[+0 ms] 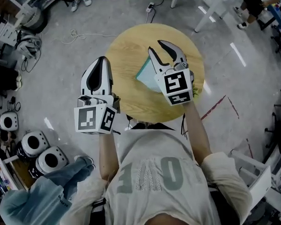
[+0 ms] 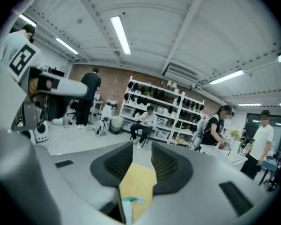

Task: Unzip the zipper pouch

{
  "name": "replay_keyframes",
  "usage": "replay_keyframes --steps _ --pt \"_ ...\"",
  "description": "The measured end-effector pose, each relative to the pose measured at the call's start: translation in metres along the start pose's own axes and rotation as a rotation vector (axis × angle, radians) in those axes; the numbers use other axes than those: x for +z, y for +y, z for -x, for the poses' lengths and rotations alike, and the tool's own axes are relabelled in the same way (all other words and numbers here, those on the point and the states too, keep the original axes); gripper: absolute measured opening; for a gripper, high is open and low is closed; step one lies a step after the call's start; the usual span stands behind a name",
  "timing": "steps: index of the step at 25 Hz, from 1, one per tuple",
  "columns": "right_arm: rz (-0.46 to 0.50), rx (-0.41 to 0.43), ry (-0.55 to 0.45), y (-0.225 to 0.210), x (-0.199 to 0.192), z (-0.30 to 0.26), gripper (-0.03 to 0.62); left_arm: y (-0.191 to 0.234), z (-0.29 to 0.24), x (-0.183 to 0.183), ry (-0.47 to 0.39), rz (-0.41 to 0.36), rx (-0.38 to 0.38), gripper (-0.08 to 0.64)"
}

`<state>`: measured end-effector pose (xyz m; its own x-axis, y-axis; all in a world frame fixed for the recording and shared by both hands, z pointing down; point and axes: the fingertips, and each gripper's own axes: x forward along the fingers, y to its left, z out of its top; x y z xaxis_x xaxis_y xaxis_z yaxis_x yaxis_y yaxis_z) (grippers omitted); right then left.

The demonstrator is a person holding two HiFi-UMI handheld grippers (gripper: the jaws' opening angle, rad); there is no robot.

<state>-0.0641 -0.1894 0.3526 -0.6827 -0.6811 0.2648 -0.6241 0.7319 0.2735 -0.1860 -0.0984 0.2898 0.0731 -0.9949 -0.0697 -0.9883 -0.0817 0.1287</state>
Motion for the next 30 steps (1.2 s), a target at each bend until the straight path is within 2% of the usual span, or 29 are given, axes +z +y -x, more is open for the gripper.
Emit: replay_keyframes --steps 5,11,17,22,30 --pt "-0.047 -0.171 -0.178 -0.043 0.037 0.062 0.07 -0.033 -0.006 0.02 -0.069 -0.089 -0.025 0.026" --pt "-0.078 -0.346 -0.291 -0.079 0.036 0.125 0.037 -0.081 -0.018 0.03 -0.149 -0.203 -0.072 0.026" --pt "-0.176 -0.387 -0.272 -0.091 0.025 0.159 0.029 -0.115 -0.025 0.049 -0.167 -0.235 -0.125 0.027" --pt "-0.206 -0.391 -0.26 -0.096 0.003 0.16 0.029 -0.12 -0.033 0.039 -0.164 -0.24 -0.134 0.027" --pt "-0.212 -0.395 -0.279 -0.095 0.0 0.162 0.029 -0.12 -0.028 0.032 -0.161 -0.237 -0.131 0.026"
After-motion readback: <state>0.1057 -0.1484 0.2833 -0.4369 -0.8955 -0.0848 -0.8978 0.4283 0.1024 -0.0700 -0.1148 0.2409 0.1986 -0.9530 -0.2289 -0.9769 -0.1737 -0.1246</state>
